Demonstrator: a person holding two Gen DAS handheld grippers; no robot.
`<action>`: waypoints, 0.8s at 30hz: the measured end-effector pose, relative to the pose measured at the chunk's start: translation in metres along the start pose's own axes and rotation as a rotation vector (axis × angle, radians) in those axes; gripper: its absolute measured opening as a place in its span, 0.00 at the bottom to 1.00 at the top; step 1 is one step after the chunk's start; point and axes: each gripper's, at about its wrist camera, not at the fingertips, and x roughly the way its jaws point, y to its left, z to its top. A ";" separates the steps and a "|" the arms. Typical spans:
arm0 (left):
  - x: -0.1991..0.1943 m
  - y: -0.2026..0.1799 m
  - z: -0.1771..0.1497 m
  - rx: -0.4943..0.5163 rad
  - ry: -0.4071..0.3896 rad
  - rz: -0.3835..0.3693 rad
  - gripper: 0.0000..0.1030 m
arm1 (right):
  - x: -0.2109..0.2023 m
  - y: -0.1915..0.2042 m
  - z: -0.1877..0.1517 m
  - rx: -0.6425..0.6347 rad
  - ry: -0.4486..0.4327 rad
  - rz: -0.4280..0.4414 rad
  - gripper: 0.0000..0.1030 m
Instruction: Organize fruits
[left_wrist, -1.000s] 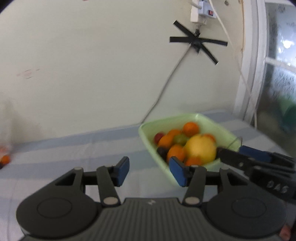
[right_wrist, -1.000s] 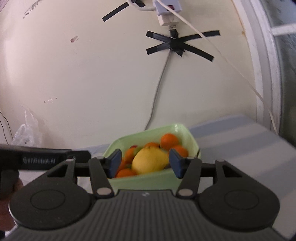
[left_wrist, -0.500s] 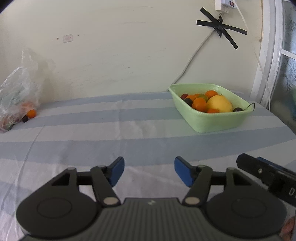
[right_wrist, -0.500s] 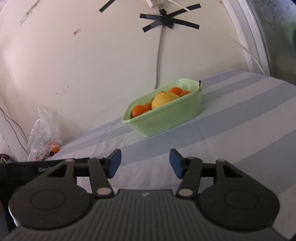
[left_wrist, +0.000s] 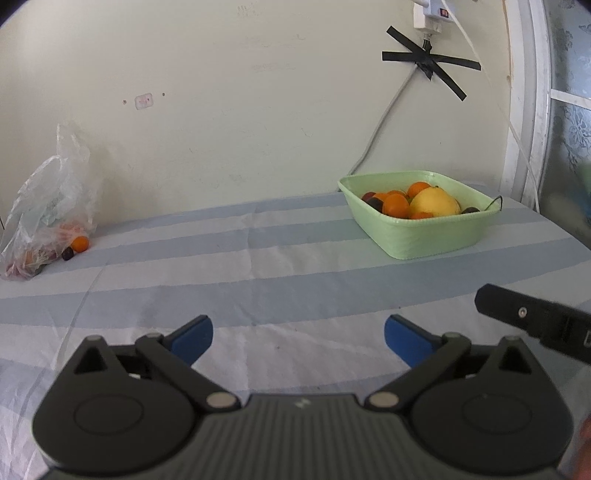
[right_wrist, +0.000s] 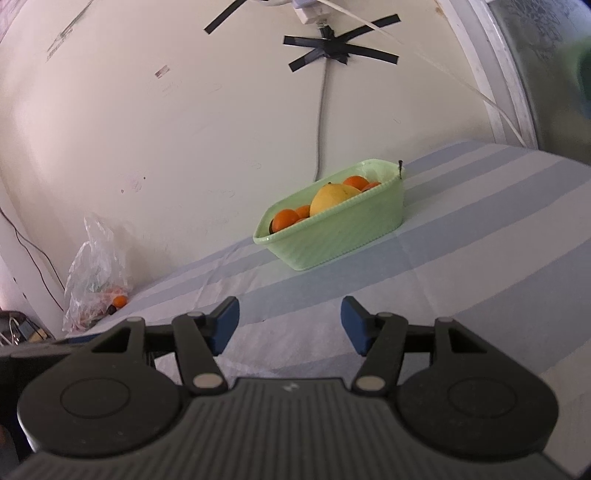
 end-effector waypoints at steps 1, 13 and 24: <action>0.001 0.000 0.000 -0.002 0.006 -0.003 1.00 | 0.000 -0.002 0.001 0.009 0.002 0.003 0.62; 0.016 -0.004 -0.002 -0.001 0.113 0.052 1.00 | 0.001 -0.010 0.003 0.050 0.002 0.021 0.68; 0.018 -0.005 0.000 0.014 0.147 0.098 1.00 | 0.001 -0.010 0.003 0.065 0.005 0.015 0.68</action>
